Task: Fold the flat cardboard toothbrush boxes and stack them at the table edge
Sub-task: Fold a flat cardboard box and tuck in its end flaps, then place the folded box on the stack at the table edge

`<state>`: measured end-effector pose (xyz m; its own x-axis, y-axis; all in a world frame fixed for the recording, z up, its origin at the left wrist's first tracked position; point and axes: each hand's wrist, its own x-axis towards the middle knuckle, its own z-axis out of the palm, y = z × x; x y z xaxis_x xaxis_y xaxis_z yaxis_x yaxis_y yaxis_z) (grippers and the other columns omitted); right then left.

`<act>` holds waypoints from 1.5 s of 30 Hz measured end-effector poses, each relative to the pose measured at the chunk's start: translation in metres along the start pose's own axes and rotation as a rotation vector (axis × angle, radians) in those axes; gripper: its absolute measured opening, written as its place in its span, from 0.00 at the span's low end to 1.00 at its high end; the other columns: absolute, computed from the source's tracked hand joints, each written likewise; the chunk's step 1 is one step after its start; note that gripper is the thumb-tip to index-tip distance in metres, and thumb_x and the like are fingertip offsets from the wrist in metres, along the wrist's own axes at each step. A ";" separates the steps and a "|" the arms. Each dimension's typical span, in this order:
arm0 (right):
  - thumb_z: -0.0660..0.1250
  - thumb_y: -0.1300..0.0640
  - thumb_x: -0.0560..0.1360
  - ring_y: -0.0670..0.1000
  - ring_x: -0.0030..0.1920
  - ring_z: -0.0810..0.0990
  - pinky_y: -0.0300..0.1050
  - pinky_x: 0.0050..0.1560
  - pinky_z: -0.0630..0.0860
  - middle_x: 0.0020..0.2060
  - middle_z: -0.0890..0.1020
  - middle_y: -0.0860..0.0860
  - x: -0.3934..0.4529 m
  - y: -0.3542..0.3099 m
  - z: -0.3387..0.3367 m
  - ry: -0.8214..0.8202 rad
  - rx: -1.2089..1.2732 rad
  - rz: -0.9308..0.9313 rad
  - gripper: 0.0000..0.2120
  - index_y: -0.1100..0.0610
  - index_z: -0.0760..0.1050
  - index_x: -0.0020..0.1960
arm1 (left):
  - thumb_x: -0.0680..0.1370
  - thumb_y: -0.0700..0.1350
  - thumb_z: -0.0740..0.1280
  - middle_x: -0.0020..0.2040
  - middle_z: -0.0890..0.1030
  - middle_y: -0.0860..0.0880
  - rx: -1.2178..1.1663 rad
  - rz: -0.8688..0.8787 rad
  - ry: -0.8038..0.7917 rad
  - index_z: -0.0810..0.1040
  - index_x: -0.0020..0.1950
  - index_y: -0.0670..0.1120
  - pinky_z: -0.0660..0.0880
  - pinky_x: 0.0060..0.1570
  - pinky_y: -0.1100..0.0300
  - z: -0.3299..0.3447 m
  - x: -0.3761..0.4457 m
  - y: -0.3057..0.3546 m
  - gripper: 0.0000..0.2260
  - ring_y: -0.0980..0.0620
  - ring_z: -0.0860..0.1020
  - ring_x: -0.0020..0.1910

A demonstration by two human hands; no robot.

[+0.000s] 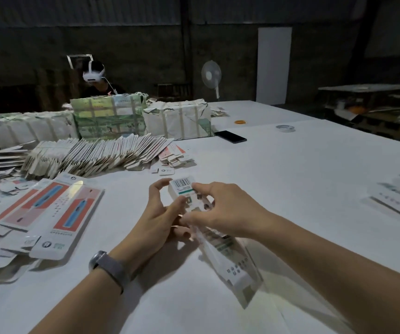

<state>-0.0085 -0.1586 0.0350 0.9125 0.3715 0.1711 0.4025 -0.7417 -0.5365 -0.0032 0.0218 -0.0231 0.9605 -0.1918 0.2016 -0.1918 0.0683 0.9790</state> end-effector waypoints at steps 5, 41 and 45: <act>0.72 0.39 0.70 0.51 0.57 0.79 0.51 0.58 0.78 0.64 0.79 0.48 -0.009 0.006 -0.011 0.016 -0.057 0.062 0.37 0.44 0.66 0.76 | 0.75 0.57 0.65 0.54 0.86 0.48 0.174 0.090 -0.036 0.57 0.65 0.71 0.82 0.36 0.56 0.003 -0.003 -0.006 0.24 0.40 0.86 0.41; 0.65 0.50 0.77 0.51 0.54 0.74 0.47 0.52 0.71 0.53 0.77 0.48 0.019 0.047 -0.019 0.215 -0.150 -0.007 0.08 0.50 0.76 0.54 | 0.77 0.36 0.69 0.42 0.82 0.62 0.909 0.203 0.150 0.77 0.51 0.61 0.78 0.39 0.58 0.006 -0.012 0.009 0.18 0.58 0.80 0.31; 0.67 0.54 0.75 0.52 0.48 0.77 0.48 0.49 0.74 0.48 0.81 0.50 0.051 0.000 0.023 0.271 0.056 -0.137 0.06 0.52 0.78 0.51 | 0.74 0.36 0.70 0.36 0.80 0.57 1.076 0.176 0.200 0.77 0.54 0.57 0.78 0.41 0.50 0.001 -0.012 0.018 0.17 0.51 0.79 0.35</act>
<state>0.0364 -0.1270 0.0250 0.8391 0.2981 0.4550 0.5255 -0.6604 -0.5365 -0.0182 0.0239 -0.0079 0.8994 -0.0947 0.4268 -0.3102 -0.8260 0.4705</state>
